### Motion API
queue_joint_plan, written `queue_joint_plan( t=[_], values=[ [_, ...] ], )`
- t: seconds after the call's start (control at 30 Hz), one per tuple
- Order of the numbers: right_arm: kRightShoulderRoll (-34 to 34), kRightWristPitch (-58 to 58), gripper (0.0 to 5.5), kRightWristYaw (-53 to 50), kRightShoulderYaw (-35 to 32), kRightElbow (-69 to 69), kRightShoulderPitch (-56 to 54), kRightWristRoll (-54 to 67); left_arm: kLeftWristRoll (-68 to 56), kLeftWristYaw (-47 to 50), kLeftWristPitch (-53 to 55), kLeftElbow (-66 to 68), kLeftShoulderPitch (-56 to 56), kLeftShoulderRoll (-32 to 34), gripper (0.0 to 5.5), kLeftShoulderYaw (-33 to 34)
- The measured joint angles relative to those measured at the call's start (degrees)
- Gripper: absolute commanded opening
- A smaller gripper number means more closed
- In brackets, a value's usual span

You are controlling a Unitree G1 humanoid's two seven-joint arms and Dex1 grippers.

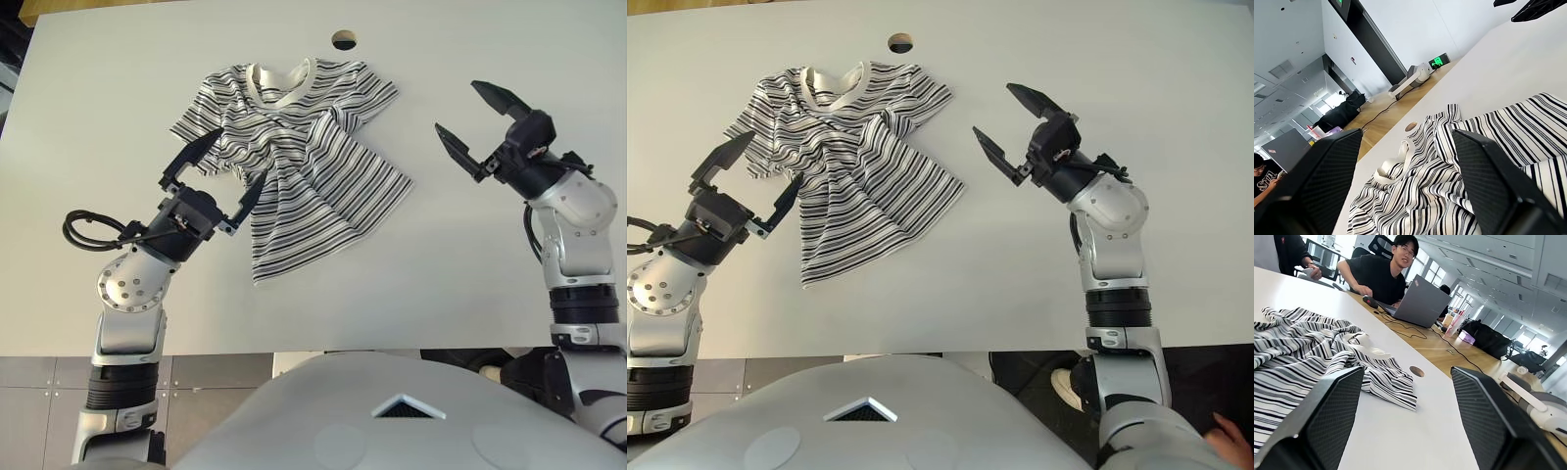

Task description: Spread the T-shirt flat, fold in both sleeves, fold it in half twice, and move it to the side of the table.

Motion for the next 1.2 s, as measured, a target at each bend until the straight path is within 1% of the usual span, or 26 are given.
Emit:
queue_joint_plan(
  t=[1.2],
  values=[
    [-0.3,-5.7,3.29,1.4,0.9,2.1,-1.3,-4.6,3.7,-1.2,-0.4,0.1,-0.1,1.1,3.43,-0.1]
  ],
)
